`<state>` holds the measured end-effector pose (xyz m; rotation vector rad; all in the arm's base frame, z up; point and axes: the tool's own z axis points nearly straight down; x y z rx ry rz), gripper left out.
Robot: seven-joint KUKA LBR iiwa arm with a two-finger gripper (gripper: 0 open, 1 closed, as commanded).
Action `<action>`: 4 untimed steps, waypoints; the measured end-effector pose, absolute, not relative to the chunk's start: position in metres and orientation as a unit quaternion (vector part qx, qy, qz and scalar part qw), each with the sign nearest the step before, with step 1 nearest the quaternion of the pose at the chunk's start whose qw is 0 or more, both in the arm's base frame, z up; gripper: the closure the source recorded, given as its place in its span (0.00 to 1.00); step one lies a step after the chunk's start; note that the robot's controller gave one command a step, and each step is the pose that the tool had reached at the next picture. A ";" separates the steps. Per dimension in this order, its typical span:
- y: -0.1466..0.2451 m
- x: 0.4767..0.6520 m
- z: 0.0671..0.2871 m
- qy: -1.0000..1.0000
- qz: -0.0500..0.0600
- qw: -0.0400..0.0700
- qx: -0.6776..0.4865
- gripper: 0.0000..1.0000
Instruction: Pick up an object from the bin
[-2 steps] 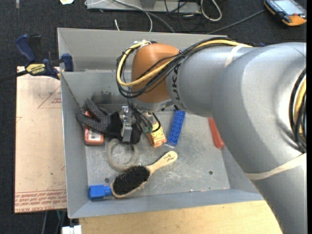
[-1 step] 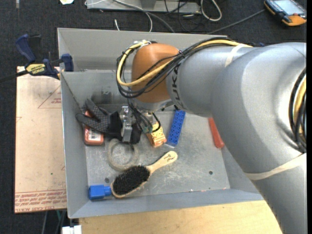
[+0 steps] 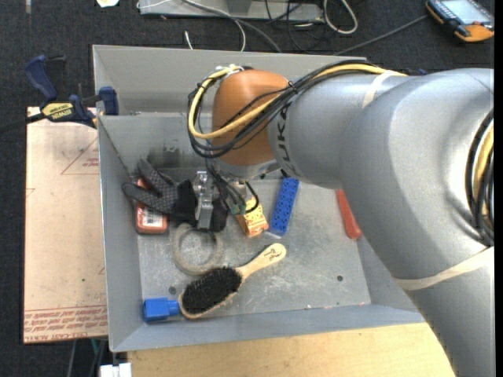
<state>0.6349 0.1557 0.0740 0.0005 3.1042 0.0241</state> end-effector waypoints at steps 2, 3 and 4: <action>0.156 0.635 0.074 1.000 0.008 0.019 0.000 1.00; 0.156 0.635 0.074 1.000 0.008 0.019 0.000 1.00; 0.156 0.635 0.074 1.000 0.008 0.019 -0.001 1.00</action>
Offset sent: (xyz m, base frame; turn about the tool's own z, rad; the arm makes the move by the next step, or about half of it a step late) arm 0.0000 0.0000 0.0000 0.0000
